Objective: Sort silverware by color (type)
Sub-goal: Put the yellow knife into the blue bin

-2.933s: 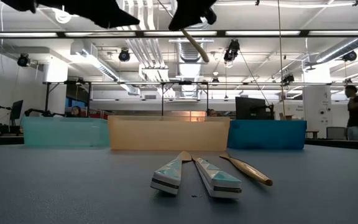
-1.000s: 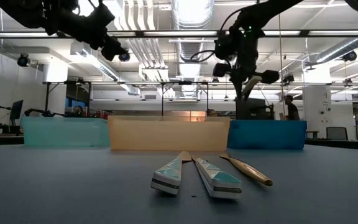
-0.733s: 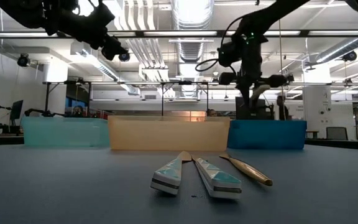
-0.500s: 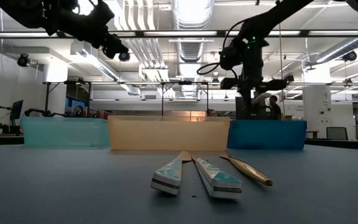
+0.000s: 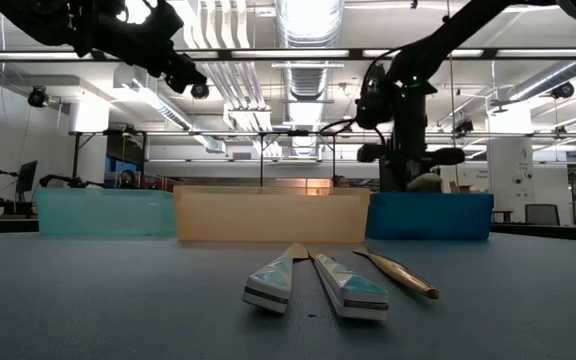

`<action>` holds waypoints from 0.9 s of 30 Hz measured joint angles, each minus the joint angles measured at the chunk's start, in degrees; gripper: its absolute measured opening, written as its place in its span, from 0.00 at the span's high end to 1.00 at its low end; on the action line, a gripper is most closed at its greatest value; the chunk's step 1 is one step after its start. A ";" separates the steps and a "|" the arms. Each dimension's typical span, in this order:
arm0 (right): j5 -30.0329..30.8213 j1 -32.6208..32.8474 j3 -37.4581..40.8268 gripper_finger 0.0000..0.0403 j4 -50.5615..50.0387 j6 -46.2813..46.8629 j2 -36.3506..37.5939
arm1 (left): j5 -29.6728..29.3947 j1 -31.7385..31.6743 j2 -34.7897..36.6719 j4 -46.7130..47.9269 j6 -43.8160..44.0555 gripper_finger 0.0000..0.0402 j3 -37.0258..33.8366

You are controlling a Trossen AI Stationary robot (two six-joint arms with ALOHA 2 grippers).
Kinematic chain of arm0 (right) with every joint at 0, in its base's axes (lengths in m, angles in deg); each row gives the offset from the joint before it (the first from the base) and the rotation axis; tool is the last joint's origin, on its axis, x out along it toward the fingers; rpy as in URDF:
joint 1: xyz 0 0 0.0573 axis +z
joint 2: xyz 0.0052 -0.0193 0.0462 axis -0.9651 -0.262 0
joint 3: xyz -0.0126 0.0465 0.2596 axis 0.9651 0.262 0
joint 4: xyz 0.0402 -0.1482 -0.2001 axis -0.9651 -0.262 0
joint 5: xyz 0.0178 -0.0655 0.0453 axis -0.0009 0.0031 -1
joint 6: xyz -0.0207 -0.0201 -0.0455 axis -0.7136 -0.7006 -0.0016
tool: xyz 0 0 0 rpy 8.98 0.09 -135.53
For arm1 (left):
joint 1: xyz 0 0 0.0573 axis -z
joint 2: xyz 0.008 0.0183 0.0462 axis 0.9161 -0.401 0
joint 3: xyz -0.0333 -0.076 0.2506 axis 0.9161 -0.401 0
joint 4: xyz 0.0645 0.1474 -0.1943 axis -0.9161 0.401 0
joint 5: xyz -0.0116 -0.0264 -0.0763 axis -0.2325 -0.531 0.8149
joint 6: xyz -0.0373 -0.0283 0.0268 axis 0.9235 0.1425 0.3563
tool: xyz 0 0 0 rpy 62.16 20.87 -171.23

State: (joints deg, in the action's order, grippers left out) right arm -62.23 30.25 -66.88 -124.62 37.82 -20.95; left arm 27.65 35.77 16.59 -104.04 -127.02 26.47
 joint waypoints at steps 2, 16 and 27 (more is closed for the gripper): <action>-0.05 -0.32 0.73 0.85 0.72 0.02 0.00 | 0.02 0.00 0.00 -0.09 0.00 0.53 0.00; 0.09 -1.02 1.40 0.85 4.40 0.04 0.00 | 0.11 0.00 -0.07 -0.42 0.00 0.53 0.00; 1.24 -0.98 4.55 0.85 7.33 0.63 0.00 | 0.13 0.00 -0.07 -0.42 0.00 0.53 0.00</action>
State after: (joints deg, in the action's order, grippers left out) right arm -61.00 29.27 -62.32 -117.29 38.45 -20.95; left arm 27.78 35.77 16.52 -104.45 -127.02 26.47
